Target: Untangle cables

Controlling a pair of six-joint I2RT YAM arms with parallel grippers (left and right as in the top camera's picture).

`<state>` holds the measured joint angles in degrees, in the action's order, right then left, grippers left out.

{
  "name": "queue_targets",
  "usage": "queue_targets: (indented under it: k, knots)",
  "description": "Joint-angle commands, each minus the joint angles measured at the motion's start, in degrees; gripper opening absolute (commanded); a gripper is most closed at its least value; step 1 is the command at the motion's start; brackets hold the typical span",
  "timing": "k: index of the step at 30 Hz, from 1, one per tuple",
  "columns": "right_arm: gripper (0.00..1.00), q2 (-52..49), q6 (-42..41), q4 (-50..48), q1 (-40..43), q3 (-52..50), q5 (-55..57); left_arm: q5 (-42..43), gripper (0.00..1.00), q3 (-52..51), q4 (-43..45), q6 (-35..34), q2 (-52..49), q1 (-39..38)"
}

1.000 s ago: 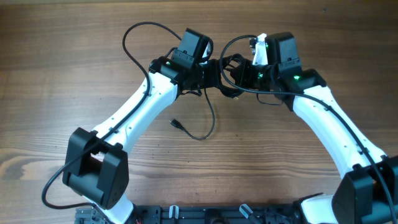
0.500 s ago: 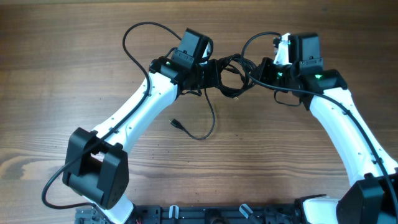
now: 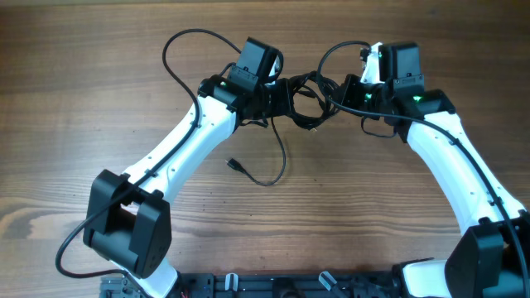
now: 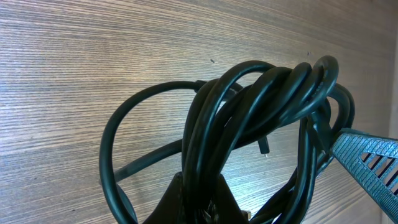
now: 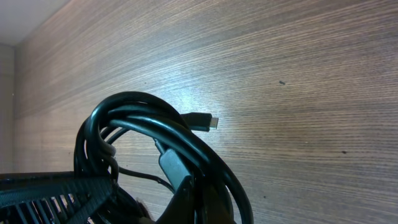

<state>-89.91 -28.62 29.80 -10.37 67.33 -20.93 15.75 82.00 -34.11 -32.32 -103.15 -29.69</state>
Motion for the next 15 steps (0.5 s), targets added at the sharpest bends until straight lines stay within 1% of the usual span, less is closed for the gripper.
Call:
queue_targets:
  k: [1,7,15]
  knots:
    - [0.04,-1.6,0.15,-0.83,-1.33,0.59,-0.07,1.38,0.04,0.13,0.46,-0.33,2.23,-0.2]
    - [0.04,-4.33,0.02,-2.4,-3.58,0.59,-0.13,1.38,0.04,0.13,0.46,-0.33,2.23,-0.2]
    - [0.04,-4.5,0.04,-4.09,-3.93,0.59,-1.27,1.4,0.04,0.13,0.46,-0.33,2.23,-0.2]
